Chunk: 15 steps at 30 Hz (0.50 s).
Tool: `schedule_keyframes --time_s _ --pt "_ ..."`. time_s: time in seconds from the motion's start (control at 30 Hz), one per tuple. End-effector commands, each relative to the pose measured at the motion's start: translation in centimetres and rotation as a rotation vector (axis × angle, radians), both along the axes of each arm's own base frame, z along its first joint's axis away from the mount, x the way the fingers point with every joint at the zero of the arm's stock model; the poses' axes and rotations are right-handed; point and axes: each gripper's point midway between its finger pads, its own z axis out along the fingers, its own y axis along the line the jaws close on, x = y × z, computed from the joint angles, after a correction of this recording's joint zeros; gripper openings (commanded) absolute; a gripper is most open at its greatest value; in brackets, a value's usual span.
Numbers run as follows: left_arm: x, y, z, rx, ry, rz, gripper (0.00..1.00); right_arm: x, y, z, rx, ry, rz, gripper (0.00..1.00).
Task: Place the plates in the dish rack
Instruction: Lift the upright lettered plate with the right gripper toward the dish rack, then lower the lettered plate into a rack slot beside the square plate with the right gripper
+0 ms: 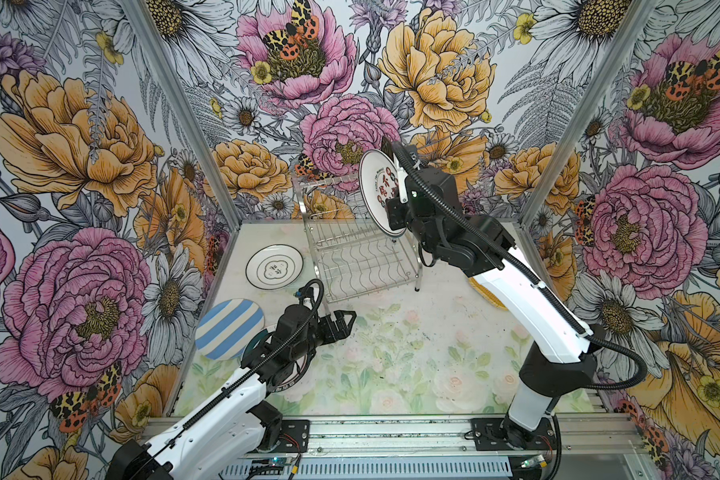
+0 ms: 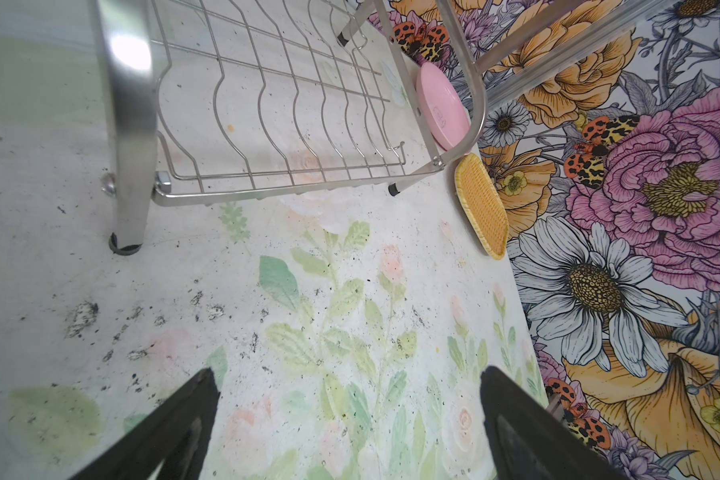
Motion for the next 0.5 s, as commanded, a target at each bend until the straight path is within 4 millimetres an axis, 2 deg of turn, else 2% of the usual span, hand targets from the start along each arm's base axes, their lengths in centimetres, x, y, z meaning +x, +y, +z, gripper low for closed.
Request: schedule_keyframes --time_s 0.0,0.23,0.47 --pt "0.2 0.2 0.6 0.001 -0.027 0.021 0.99 1.5 -0.7 3.9 0.046 -0.155 -0.098 0.00" --pt "-0.1 0.4 0.5 0.004 -0.025 0.025 0.99 4.4 0.9 2.9 -0.005 -0.216 -0.161 0.00" --pt "-0.1 0.5 0.4 0.008 -0.021 0.026 0.99 6.3 1.3 2.1 -0.030 -0.241 -0.185 0.00"
